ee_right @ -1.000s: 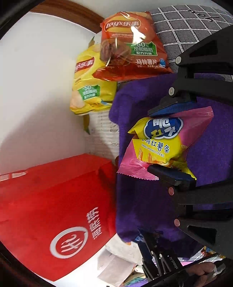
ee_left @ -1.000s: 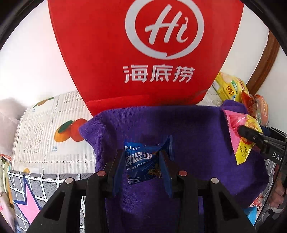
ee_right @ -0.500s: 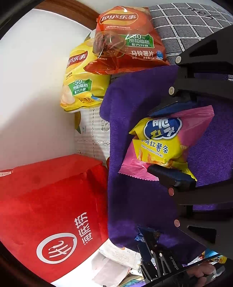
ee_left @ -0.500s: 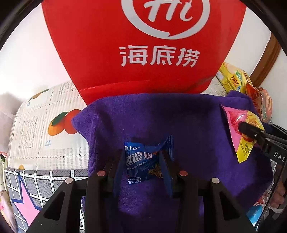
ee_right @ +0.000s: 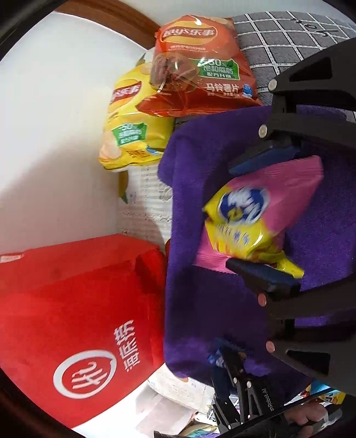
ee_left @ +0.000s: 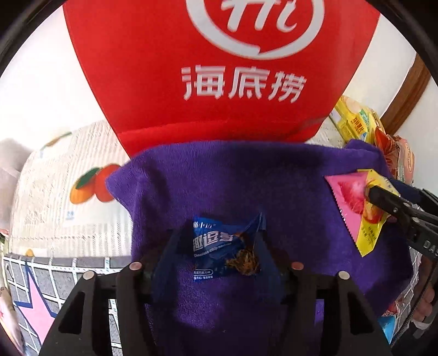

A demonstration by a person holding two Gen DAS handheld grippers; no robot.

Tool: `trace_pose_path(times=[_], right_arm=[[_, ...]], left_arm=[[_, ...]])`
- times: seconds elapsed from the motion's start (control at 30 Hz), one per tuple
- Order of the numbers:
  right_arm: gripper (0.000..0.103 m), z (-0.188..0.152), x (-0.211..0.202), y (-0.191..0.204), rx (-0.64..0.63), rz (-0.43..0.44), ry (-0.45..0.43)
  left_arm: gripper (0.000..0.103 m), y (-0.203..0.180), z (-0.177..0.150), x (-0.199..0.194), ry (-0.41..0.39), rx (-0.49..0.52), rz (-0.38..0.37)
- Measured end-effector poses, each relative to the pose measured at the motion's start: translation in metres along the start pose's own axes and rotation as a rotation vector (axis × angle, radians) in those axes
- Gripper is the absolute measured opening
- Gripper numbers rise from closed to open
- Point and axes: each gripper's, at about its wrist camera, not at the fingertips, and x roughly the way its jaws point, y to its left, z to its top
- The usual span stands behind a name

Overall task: Organize snacks
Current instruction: 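Lower both bags onto the purple towel and open both tools, then move the right tool to a pink candy packet while the left tool approaches the red snack bag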

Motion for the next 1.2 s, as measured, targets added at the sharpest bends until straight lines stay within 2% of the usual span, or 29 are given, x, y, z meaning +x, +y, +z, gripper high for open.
trace_pose_path(times=[0.1,0.23,0.33,0.5,0.67,0.83,0.93,1.07,1.2], right_arm=[[0.078,0.002,-0.013,0.003,-0.005,-0.002,-0.051],[0.078,0.006,-0.03,0.008,-0.028,-0.027,-0.093],[0.078,0.008,-0.044,0.01,-0.019,-0.081,-0.101],[0.079,-0.001,-0.071,0.009,0.02,-0.121,-0.119],[0.079,-0.026,-0.109,0.009,0.021,-0.115,-0.165],[0.079,-0.053,-0.133,0.01,0.034,-0.082,-0.172],[0.079,-0.071,-0.147,0.011,0.049,-0.066,-0.177],[0.079,-0.102,-0.168,0.014,0.045,0.004,-0.187],[0.08,-0.125,-0.178,0.014,0.05,-0.031,-0.149]], left_arm=[[0.062,-0.002,0.001,-0.006,-0.018,0.006,0.006],[0.063,-0.003,0.002,-0.017,-0.033,0.003,0.013],[0.063,-0.002,0.001,-0.032,-0.065,-0.002,0.019],[0.063,-0.004,-0.002,-0.072,-0.157,0.014,0.041],[0.062,0.002,-0.015,-0.112,-0.217,0.003,0.024],[0.062,0.004,-0.041,-0.146,-0.265,0.025,0.067],[0.062,0.02,-0.058,-0.166,-0.277,-0.01,0.035],[0.062,0.034,-0.082,-0.179,-0.244,-0.043,0.044],[0.062,0.042,-0.107,-0.181,-0.231,-0.072,0.033]])
